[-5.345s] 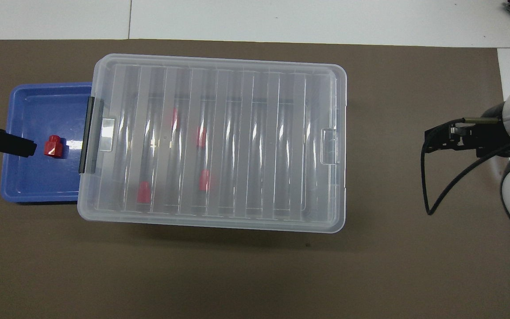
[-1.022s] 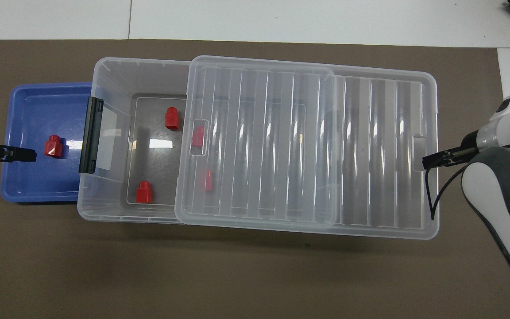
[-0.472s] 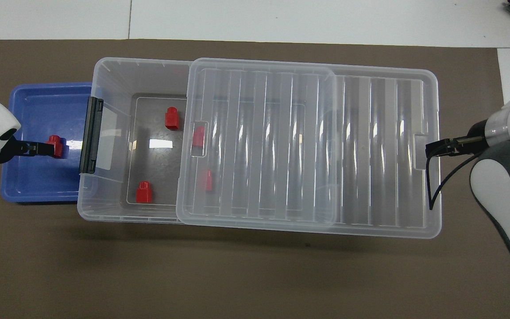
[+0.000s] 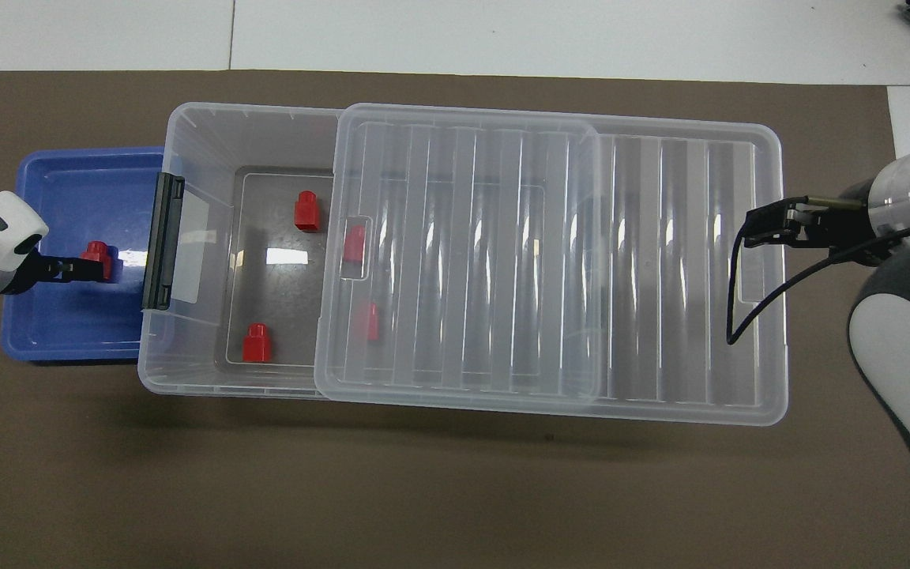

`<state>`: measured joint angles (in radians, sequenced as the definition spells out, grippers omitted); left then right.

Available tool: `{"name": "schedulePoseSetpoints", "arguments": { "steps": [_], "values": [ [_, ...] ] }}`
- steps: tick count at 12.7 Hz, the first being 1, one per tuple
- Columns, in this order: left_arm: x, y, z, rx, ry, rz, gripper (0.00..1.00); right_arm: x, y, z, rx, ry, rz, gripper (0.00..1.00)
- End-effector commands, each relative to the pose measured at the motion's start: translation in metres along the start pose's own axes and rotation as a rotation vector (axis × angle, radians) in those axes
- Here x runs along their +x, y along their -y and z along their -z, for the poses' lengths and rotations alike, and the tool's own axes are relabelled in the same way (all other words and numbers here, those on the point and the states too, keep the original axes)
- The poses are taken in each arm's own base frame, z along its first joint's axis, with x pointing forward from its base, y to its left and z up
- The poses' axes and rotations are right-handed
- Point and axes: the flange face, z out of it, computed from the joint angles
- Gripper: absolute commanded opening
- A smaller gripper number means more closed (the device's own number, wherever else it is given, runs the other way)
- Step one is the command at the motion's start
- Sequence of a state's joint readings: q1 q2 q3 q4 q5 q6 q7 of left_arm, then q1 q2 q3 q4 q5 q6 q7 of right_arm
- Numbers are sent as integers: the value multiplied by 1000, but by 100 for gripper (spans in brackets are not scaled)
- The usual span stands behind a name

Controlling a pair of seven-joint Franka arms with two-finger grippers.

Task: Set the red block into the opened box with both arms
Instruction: 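Grasp the red block in the blue tray with the left gripper and lift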

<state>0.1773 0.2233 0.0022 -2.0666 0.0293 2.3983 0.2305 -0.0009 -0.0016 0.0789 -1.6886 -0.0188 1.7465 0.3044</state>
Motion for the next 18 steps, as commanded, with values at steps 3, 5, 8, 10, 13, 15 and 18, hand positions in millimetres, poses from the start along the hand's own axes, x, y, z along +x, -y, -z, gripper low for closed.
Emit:
{"name": "schedulePoseSetpoints", "arguments": {
  "steps": [3, 5, 8, 10, 13, 15, 18],
  "values": [
    [7, -4, -19, 14, -23, -16, 100, 3, -3, 46, -17, 0, -41, 100],
    [9, -6, -20, 14, -23, -22, 100, 0, -11, 49, -8, 25, -52, 100],
    [10, -7, -22, 16, -35, -13, 86, -15, -29, 45, -27, 81, -25, 100],
    [8, -8, -26, 18, -46, -14, 82, -16, -30, 43, -27, 84, -3, 100],
    [8, -8, -30, 18, -47, -26, 77, -18, -31, 39, -27, 87, 28, 100],
    [8, -8, -31, 18, -47, -26, 71, -18, -30, 39, -27, 86, 29, 100],
    [8, -9, -31, 17, -43, -28, 33, -17, -35, 41, -26, 84, 19, 100]
  ]
}}
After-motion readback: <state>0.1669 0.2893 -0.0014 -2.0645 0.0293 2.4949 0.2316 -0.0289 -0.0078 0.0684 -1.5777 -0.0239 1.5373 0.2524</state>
